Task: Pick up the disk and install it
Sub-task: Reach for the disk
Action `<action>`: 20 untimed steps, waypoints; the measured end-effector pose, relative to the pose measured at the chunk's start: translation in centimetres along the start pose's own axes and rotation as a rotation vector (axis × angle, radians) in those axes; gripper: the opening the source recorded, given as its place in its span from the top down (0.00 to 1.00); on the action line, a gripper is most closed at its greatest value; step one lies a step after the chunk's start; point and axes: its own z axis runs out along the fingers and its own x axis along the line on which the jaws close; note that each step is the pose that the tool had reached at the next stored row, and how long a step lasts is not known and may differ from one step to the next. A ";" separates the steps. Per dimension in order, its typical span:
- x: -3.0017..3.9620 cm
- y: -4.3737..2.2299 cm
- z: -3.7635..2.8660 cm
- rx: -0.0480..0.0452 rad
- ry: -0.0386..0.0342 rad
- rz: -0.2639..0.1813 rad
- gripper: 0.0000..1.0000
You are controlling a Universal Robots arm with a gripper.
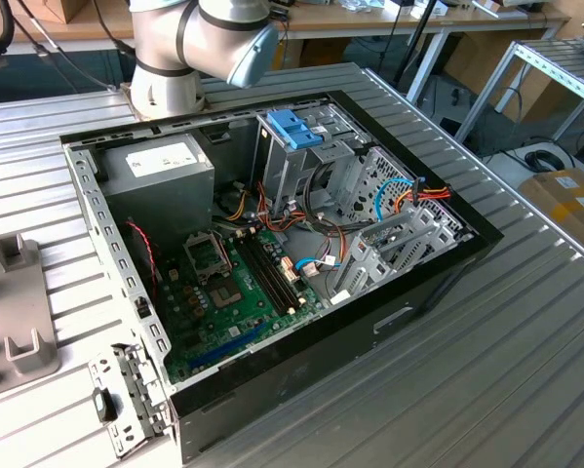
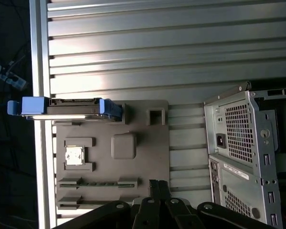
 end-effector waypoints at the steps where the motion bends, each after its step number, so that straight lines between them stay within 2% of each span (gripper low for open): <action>1: 0.06 0.00 0.01 0.0000 0.0000 0.000 0.90; 20: 1.56 -0.12 0.14 0.0000 0.0000 0.000 0.90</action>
